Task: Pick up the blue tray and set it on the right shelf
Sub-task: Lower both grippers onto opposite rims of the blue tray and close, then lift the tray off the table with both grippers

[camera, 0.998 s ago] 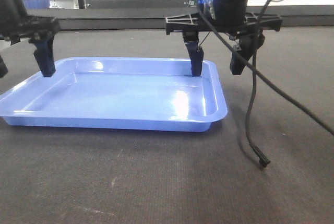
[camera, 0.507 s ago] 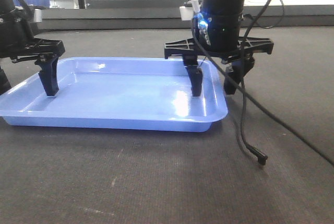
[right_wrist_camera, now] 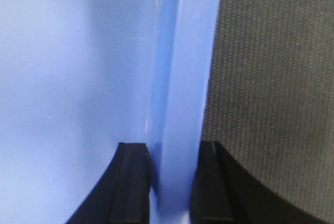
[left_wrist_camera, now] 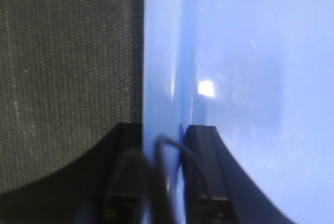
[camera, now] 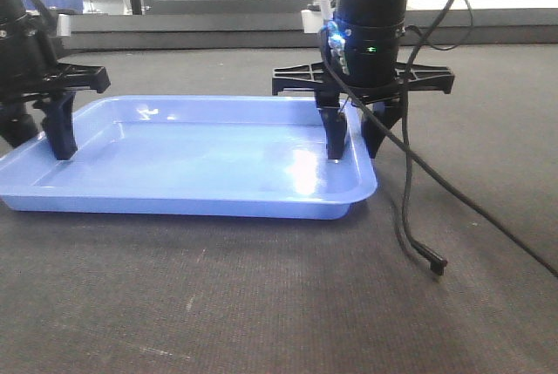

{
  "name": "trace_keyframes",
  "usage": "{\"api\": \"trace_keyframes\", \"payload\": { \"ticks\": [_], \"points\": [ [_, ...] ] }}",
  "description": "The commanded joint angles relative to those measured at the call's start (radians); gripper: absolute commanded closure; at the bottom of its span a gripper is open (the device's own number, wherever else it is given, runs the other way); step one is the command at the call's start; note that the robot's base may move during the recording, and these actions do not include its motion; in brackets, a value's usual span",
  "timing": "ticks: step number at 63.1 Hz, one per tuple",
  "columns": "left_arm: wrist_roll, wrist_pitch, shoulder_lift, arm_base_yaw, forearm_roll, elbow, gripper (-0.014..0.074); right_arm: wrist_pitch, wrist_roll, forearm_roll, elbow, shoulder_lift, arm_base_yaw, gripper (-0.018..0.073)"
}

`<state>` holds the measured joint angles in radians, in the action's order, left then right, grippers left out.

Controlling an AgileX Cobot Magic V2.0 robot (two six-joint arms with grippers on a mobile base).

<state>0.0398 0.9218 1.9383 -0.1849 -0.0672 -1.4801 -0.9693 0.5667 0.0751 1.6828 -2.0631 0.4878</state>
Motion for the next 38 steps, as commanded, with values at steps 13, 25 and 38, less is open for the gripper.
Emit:
{"api": "trace_keyframes", "payload": {
  "ticks": [13,25,38],
  "points": [
    [0.002,0.043,-0.127,0.000,-0.011,-0.028,0.0638,-0.041,-0.017,0.063,0.028,0.128,-0.003,0.0536],
    [0.002,0.090,-0.244,-0.021,-0.021,-0.030,0.0638,-0.097,-0.029,0.103,0.028,0.235,-0.003,0.0536],
    [0.025,0.168,-0.343,-0.100,-0.021,-0.030,0.0638,-0.172,-0.059,0.111,0.028,0.349,0.000,0.0536]
  ]
}}
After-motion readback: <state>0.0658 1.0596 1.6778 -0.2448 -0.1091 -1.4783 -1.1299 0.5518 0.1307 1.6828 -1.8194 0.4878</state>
